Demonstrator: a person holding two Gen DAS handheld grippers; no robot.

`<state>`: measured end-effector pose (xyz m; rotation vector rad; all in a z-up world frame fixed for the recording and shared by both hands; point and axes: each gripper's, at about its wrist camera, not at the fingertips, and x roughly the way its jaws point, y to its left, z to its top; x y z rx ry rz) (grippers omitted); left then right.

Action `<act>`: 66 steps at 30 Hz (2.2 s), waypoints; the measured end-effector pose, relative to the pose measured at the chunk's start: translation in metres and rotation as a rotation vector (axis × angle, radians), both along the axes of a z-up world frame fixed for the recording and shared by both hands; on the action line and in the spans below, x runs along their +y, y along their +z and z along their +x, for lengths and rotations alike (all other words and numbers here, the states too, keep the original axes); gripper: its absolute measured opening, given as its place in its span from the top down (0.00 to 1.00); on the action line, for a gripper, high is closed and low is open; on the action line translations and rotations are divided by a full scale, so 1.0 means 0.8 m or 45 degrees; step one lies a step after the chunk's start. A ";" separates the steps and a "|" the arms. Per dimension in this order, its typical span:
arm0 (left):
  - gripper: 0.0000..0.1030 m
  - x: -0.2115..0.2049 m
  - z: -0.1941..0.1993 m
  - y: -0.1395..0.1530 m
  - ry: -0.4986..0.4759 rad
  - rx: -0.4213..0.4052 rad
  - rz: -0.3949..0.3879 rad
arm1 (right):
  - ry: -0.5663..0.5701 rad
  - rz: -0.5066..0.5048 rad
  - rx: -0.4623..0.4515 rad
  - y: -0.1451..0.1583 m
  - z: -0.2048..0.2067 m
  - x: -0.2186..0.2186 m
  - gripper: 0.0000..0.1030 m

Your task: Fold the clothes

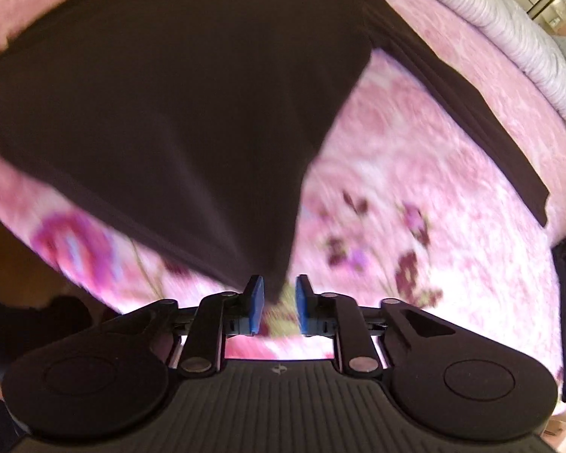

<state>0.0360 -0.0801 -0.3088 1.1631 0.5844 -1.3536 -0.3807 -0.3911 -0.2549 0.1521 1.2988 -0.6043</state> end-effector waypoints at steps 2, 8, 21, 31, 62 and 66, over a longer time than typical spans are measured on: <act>0.91 -0.016 -0.001 0.009 0.015 0.019 -0.045 | -0.021 0.009 -0.035 0.012 0.014 -0.010 0.64; 0.77 -0.074 0.002 0.034 -0.009 0.044 -0.136 | -0.209 -0.020 -0.101 0.054 0.019 -0.068 0.42; 0.52 -0.363 -0.039 0.068 -0.055 0.054 -0.225 | -0.481 -0.179 -0.187 0.075 -0.102 -0.347 0.41; 0.46 -0.585 -0.151 0.047 -0.135 0.031 -0.160 | -0.063 0.035 0.038 -0.021 -0.131 -0.625 0.52; 0.45 -0.832 -0.068 -0.019 -0.103 0.014 -0.115 | 0.492 0.487 0.393 -0.088 -0.145 -0.727 1.00; 0.47 -0.850 -0.056 -0.042 -0.239 0.000 0.012 | 0.516 0.516 0.402 -0.094 -0.153 -0.705 1.00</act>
